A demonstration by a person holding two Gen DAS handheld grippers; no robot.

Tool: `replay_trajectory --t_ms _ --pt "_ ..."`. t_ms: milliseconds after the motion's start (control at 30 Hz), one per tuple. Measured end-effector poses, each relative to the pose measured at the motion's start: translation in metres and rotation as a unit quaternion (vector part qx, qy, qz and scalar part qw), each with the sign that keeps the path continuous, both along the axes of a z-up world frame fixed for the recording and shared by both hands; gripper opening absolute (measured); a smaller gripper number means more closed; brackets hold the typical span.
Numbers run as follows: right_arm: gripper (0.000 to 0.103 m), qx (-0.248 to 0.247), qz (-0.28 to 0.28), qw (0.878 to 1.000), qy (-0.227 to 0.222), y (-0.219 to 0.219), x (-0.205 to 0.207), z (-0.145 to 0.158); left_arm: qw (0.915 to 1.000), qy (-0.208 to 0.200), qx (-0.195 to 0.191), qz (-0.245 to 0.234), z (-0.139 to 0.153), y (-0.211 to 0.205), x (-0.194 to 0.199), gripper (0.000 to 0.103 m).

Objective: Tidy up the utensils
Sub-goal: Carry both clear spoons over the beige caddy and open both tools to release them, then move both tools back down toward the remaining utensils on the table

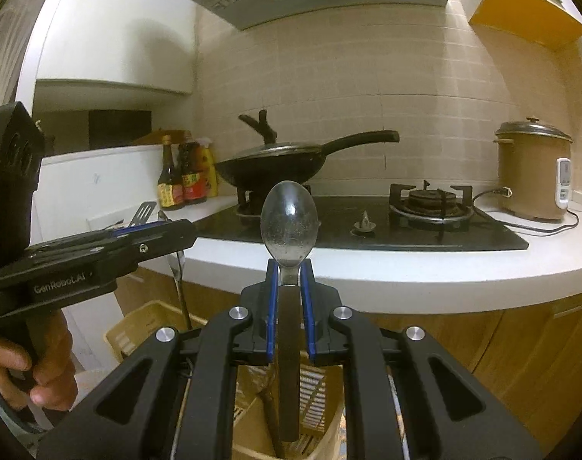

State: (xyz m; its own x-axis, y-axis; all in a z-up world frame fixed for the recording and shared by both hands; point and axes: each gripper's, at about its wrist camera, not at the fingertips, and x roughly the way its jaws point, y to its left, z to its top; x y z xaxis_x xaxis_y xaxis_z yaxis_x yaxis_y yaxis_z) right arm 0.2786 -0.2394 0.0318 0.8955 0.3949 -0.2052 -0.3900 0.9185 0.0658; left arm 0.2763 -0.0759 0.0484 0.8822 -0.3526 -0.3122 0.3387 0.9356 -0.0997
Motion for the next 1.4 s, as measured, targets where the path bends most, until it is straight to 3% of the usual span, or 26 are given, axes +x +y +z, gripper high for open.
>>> replay_trajectory --t_ms 167,267,400,567,700,900,1033,1233,1300,1400 --pt "0.010 -0.007 0.013 1.000 0.002 -0.001 -0.011 -0.005 0.9999 0.012 -0.007 -0.006 -0.007 0.004 -0.002 0.032" --pt "0.013 -0.007 0.021 1.000 0.009 -0.003 -0.018 -0.003 0.9997 0.017 -0.010 -0.014 -0.007 0.007 -0.004 0.040" --pt "0.020 -0.012 0.014 1.000 0.014 -0.010 -0.027 0.001 0.9996 0.021 -0.003 -0.016 -0.006 0.009 -0.012 0.040" --pt "0.021 -0.011 0.009 0.999 0.031 -0.019 -0.047 0.009 0.9994 0.031 -0.008 -0.008 0.000 0.019 -0.028 0.040" --pt "0.029 -0.016 0.012 0.999 0.036 -0.021 -0.071 0.020 0.9994 0.034 -0.004 0.009 0.009 0.026 -0.054 0.040" --pt "0.032 -0.030 0.011 0.999 0.037 -0.017 -0.112 0.031 0.9995 0.027 -0.005 0.015 0.022 0.034 -0.095 0.040" --pt "0.052 -0.018 0.010 0.999 0.050 -0.018 -0.139 0.031 0.9997 0.020 -0.002 0.014 0.025 0.038 -0.124 0.040" --pt "0.052 -0.031 0.006 0.997 0.064 -0.007 -0.174 0.028 0.9998 0.005 0.011 0.015 0.029 0.042 -0.162 0.040" --pt "0.052 -0.049 -0.005 0.996 0.080 0.000 -0.182 0.024 0.9997 0.000 0.020 0.015 0.029 0.042 -0.174 0.041" --pt "0.052 -0.092 -0.025 0.985 0.141 0.015 -0.184 0.012 0.9995 0.006 0.026 0.015 0.026 0.047 -0.187 0.046"
